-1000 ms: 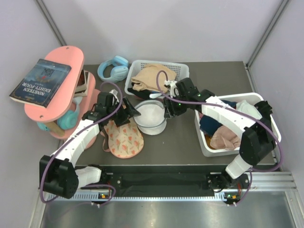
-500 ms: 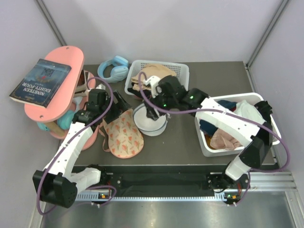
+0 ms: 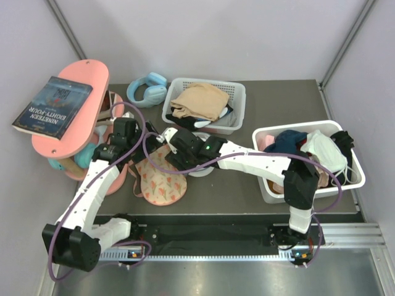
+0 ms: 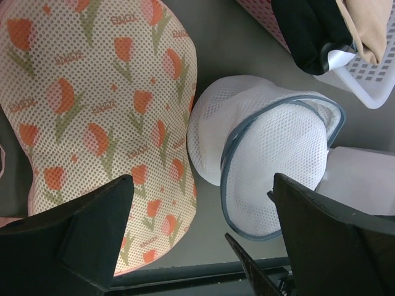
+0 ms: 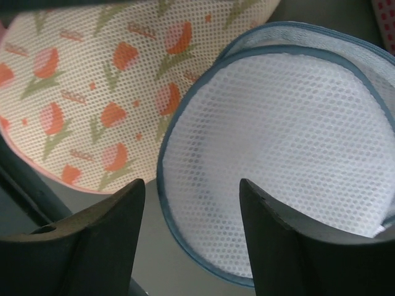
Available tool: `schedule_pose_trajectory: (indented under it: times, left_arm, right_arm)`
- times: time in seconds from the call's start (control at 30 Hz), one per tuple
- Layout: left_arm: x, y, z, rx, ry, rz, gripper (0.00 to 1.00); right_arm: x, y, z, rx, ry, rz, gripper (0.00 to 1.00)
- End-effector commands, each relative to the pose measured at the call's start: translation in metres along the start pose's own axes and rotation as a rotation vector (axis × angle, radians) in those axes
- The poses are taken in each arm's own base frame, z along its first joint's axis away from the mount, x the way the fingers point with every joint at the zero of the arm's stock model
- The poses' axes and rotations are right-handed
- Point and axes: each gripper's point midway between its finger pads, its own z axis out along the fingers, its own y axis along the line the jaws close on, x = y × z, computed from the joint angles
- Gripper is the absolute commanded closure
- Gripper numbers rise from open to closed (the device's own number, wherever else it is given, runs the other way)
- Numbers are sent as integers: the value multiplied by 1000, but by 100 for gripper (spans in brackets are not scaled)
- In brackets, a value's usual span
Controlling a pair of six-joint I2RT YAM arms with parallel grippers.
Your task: Unzip the laundry bag and remove the bra
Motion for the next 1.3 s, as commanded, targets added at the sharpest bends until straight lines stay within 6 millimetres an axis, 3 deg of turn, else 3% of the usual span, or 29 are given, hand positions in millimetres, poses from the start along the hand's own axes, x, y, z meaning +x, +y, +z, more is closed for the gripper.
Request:
schedule_pose_trajectory:
  times: [0.0,0.2,0.23,0.37,0.57,0.83,1.03,1.27]
  left_arm:
    - [-7,-3,-12,21,-41,6,1]
    - [-1,1,-9,18,-23,-2,1]
    - [-1,1,-7,15,-19,-1,1]
    - [4,1,3,24,12,21,2]
    - [14,4,23,7,95,37,4]
    - [13,-10,45,65,119,18,5]
    - [4,-35,56,161,116,-4,6]
    - [11,-38,79,172,166,10,9]
  right_arm:
    - [-24,-6,0,91,-82,-40,42]
    - [-23,2,-1,47,-80,-44,76]
    - [-26,3,-5,35,-93,-40,85]
    - [-30,8,-11,7,-116,-25,100]
    - [-48,-5,-34,16,-172,51,100]
    - [-61,-39,-66,-12,-269,225,100]
    - [-60,-50,-74,-36,-296,276,100]
    - [-63,-52,-83,-58,-332,307,100]
